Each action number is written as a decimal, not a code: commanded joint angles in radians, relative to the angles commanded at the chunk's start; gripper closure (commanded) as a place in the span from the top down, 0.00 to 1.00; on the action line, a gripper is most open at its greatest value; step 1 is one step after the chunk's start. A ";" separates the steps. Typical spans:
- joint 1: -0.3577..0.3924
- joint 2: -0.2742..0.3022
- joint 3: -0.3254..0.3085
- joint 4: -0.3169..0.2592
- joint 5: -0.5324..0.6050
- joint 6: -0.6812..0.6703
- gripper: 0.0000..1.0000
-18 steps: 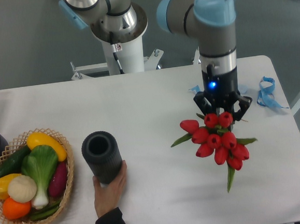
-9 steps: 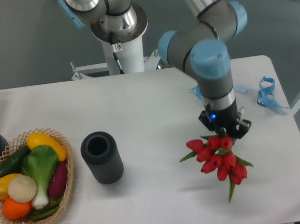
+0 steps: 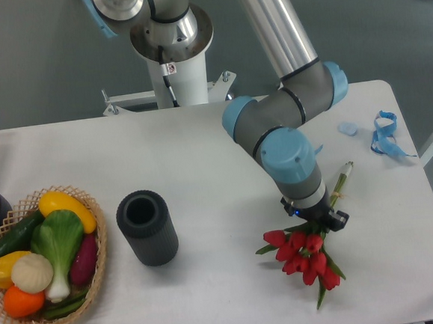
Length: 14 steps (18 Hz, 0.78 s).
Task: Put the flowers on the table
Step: 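Lay the tulips flat on the table and open the gripper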
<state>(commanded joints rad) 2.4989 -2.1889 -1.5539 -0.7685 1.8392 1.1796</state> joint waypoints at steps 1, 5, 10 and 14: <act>-0.003 -0.003 0.002 0.000 0.000 0.000 0.36; -0.006 0.017 0.005 0.003 0.000 0.015 1.00; -0.009 0.077 0.044 0.003 -0.024 0.014 1.00; -0.012 0.162 0.090 -0.021 -0.050 0.005 1.00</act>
<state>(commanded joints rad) 2.4865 -2.0267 -1.4634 -0.7899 1.7888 1.1842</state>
